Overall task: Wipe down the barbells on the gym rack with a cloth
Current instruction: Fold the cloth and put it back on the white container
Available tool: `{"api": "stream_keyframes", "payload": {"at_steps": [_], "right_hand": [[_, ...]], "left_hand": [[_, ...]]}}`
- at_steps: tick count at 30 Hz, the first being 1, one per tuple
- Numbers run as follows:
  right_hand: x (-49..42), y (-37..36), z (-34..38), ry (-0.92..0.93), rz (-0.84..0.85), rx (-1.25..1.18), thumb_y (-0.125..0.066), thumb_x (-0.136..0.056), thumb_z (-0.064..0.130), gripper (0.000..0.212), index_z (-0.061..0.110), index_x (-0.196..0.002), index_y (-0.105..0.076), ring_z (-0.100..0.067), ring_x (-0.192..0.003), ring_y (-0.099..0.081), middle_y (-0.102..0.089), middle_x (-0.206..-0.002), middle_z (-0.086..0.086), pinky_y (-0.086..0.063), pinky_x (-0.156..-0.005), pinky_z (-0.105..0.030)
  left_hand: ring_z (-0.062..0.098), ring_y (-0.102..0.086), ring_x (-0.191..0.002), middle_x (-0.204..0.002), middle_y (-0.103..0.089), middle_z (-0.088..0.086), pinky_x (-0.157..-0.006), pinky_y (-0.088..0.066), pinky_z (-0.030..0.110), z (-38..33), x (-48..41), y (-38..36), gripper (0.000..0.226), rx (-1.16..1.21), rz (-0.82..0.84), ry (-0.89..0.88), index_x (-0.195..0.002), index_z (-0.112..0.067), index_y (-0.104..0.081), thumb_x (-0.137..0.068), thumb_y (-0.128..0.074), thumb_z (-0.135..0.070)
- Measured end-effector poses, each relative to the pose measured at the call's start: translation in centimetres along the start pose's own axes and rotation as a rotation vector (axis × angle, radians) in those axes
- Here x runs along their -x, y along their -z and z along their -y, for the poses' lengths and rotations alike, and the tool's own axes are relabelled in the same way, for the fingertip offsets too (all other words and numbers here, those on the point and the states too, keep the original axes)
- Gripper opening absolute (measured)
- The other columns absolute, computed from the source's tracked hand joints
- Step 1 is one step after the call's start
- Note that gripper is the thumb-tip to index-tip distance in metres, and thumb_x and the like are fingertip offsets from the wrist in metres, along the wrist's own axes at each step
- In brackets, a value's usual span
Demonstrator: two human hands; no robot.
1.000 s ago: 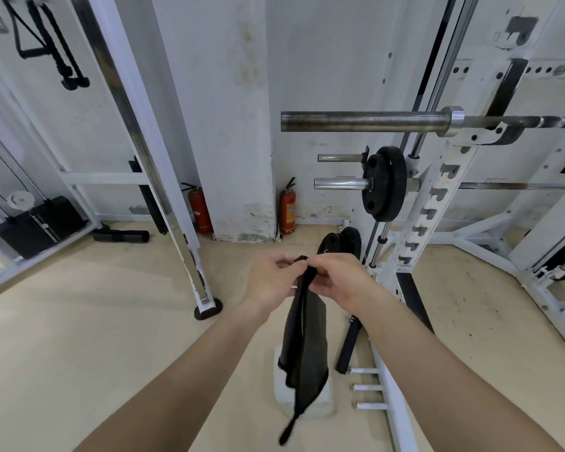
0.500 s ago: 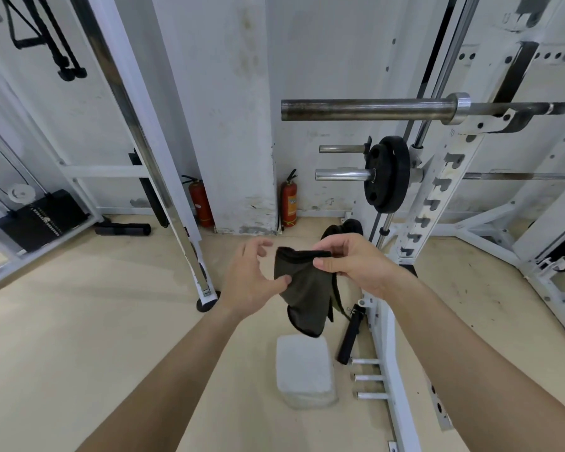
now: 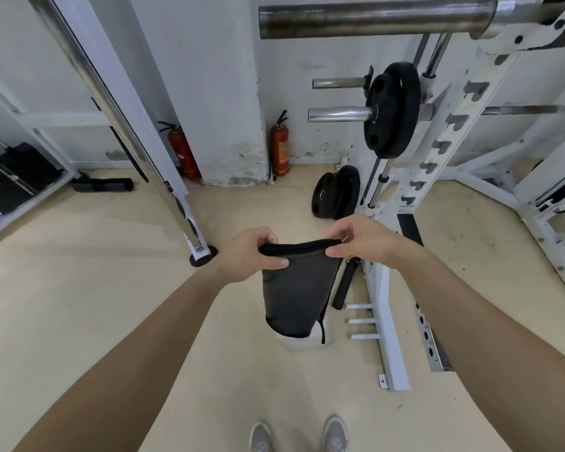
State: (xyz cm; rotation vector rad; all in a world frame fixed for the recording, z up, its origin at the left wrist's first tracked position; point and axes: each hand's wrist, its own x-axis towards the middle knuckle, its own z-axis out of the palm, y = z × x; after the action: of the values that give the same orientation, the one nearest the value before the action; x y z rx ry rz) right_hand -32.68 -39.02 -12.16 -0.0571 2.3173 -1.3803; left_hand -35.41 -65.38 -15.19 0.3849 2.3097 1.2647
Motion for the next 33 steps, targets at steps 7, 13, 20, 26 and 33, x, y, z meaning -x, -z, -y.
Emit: {"api": "stream_keyframes", "payload": {"at_steps": [7, 13, 20, 26, 33], "right_hand": [[-11.2, -2.2, -9.4, -0.109, -0.151, 0.232, -0.071, -0.085, 0.005, 0.012, 0.015, -0.091, -0.07, -0.022, -0.09, -0.066, -0.071, -0.092, -0.002, -0.054, -0.085, -0.037], [-17.8, -6.2, -22.0, -0.07, -0.328, 0.242, -0.066, -0.086, 0.005, 0.019, 0.022, -0.093, -0.069, -0.013, -0.09, -0.059, -0.065, -0.096, 0.005, -0.046, -0.078, -0.019], [-23.8, -17.4, -43.3, -0.125, -0.426, 0.294, -0.068, -0.084, 0.004, 0.023, 0.024, -0.095, -0.073, -0.022, -0.091, -0.061, -0.063, -0.094, 0.007, -0.053, -0.078, -0.04], [-23.6, -29.2, -58.9, -0.311, -0.267, 0.19, -0.069, -0.084, 0.009, 0.024, 0.03, -0.095, -0.073, -0.015, -0.091, -0.062, -0.067, -0.096, 0.012, -0.052, -0.076, -0.031], [-25.6, -29.5, -61.5, -0.345, -0.32, 0.076, -0.065, -0.084, 0.009, 0.027, 0.028, -0.102, -0.072, -0.012, -0.089, -0.062, -0.069, -0.102, 0.01, -0.052, -0.084, -0.029]], "left_hand": [[0.016, -0.046, -0.061, -0.064, -0.056, -0.004, -0.062, -0.035, 0.029, 8.7, -10.2, -3.7, 0.035, 0.01, -0.029, 0.139, -0.072, -0.021, -0.053, -0.071, -0.086, -0.01], [0.018, -0.064, -0.081, -0.086, -0.07, -0.009, -0.068, -0.05, 0.035, 19.0, -17.7, -9.7, 0.02, -0.226, -0.155, 0.158, -0.078, -0.031, -0.058, -0.073, -0.076, -0.024], [0.015, -0.049, -0.086, -0.087, -0.061, -0.013, -0.05, -0.04, 0.028, 38.1, -21.9, -23.9, 0.026, -0.634, -0.253, 0.082, -0.089, -0.024, -0.057, -0.079, -0.057, 0.001], [0.021, -0.057, -0.069, -0.076, -0.059, -0.002, -0.053, -0.044, 0.031, 53.0, -19.1, -34.8, 0.008, -0.463, -0.009, 0.394, -0.089, -0.028, -0.052, -0.092, -0.057, -0.022], [0.007, -0.059, -0.076, -0.081, -0.063, -0.017, -0.058, -0.039, 0.013, 54.9, -21.0, -36.9, 0.014, -0.029, -0.244, 0.583, -0.095, -0.028, -0.059, -0.084, -0.062, -0.02]]}}
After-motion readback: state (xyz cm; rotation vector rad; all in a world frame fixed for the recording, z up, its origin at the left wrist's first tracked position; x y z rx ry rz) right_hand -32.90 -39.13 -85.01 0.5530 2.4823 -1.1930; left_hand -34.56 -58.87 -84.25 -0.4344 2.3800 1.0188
